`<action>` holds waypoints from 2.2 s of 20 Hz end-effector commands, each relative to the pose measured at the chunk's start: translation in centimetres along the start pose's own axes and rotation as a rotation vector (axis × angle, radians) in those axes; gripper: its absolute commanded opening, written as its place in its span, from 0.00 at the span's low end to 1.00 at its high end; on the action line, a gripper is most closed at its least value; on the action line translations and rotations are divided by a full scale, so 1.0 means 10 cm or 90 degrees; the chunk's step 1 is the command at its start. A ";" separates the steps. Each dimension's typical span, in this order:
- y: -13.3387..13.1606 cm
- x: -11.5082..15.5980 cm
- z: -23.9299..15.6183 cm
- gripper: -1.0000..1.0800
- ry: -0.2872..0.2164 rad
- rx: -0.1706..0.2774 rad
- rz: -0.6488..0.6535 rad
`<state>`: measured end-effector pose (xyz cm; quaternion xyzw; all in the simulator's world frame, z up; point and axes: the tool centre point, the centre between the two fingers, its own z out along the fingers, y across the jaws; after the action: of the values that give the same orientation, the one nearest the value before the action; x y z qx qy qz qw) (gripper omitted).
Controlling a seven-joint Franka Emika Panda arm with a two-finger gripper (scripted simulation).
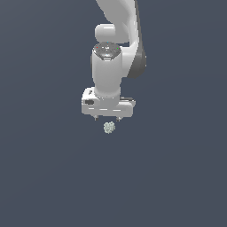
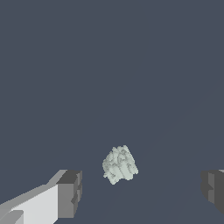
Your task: Pick up the object and move it to a goal position.
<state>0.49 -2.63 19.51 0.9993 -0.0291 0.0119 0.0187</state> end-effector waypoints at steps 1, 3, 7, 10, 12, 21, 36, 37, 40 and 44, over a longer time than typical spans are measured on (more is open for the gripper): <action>-0.01 0.00 0.00 0.96 -0.001 0.000 0.000; -0.01 0.00 0.00 0.96 0.000 0.000 0.001; 0.00 -0.01 0.03 0.96 -0.001 0.000 -0.008; 0.00 -0.04 0.08 0.96 -0.002 0.001 -0.023; -0.01 -0.06 0.13 0.96 -0.002 0.002 -0.038; -0.02 -0.24 0.47 0.96 -0.007 0.010 -0.142; -0.05 -0.56 0.95 0.96 -0.010 0.026 -0.299; -0.05 -0.56 0.96 0.96 -0.010 0.026 -0.303; -0.05 -0.58 0.98 0.96 -0.010 0.027 -0.310; -0.05 -0.58 0.99 0.96 -0.010 0.027 -0.307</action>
<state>-5.00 -2.15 9.57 0.9776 0.2106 -0.0002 0.0002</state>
